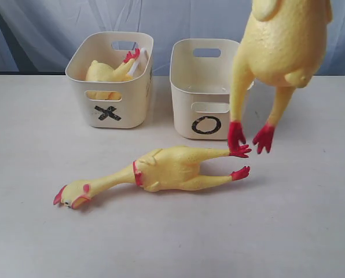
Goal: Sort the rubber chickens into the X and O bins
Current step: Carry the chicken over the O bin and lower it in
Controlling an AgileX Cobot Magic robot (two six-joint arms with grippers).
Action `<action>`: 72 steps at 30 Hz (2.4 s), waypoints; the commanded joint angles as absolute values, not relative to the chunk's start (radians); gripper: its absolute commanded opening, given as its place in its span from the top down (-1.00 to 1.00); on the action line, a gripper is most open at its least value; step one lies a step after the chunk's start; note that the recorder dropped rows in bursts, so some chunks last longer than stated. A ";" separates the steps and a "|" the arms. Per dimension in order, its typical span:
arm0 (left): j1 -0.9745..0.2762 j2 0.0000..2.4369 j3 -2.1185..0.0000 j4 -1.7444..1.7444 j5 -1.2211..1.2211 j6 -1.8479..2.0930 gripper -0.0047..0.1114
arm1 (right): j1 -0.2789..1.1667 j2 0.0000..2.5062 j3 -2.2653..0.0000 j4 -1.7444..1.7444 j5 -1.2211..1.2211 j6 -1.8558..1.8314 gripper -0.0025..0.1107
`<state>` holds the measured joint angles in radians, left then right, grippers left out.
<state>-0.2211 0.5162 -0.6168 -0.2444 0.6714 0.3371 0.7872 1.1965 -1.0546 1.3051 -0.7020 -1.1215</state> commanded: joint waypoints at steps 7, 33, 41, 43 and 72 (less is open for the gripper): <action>-0.221 0.511 -0.612 -0.257 0.665 0.332 0.92 | 0.338 1.266 -1.053 0.866 -0.487 -0.426 0.97; -0.221 0.511 -0.612 -0.272 0.672 0.336 0.92 | 0.214 1.945 -1.567 0.393 -0.620 0.202 0.97; -0.221 0.511 -0.612 -0.272 0.677 0.337 0.92 | 0.252 2.067 -1.647 0.294 -0.607 0.202 0.97; -0.221 0.511 -0.612 -0.272 0.678 0.337 0.92 | 0.268 2.093 -1.663 0.292 -0.596 0.202 0.97; -0.221 0.511 -0.612 -0.276 0.691 0.341 0.92 | 0.305 2.174 -1.701 0.258 -0.321 0.202 0.97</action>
